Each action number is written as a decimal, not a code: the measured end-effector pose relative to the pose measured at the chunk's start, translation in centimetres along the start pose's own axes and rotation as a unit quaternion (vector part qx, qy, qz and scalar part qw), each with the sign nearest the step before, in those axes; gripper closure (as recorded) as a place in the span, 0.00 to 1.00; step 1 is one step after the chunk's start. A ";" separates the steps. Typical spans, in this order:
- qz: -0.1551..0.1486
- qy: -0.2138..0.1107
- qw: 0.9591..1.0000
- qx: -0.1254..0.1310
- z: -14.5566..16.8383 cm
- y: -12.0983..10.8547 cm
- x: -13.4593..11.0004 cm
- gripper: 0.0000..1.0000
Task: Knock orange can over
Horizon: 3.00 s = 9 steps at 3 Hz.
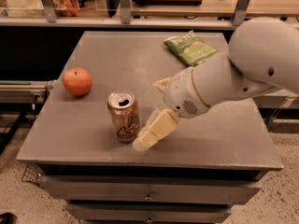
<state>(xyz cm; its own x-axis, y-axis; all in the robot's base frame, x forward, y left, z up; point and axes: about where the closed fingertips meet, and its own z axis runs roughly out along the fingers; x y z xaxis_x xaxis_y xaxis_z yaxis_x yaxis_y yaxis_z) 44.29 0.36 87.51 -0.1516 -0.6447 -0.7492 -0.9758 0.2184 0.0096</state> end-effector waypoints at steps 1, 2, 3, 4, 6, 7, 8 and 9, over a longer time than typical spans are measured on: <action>0.015 -0.055 0.998 -0.017 3.7 0.1 -2.4 0.00; 0.015 -0.080 0.997 0.005 4.4 -1.4 -3.8 0.00; 0.011 -0.096 0.993 0.062 3.3 -4.8 -6.1 0.00; 0.013 -0.102 0.986 0.132 1.4 -9.8 -8.7 0.00; 0.038 -0.086 0.972 0.214 -1.1 -17.8 -8.8 0.00; 0.039 -0.091 0.974 0.205 -3.5 -18.8 -7.3 0.00; -0.010 -0.097 0.979 0.177 -9.8 -17.4 -4.7 0.00; -0.033 -0.066 0.984 0.160 -14.6 -15.4 -1.6 0.00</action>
Offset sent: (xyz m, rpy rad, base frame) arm 0.0521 0.0634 0.0052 0.2189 -0.0613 -0.0819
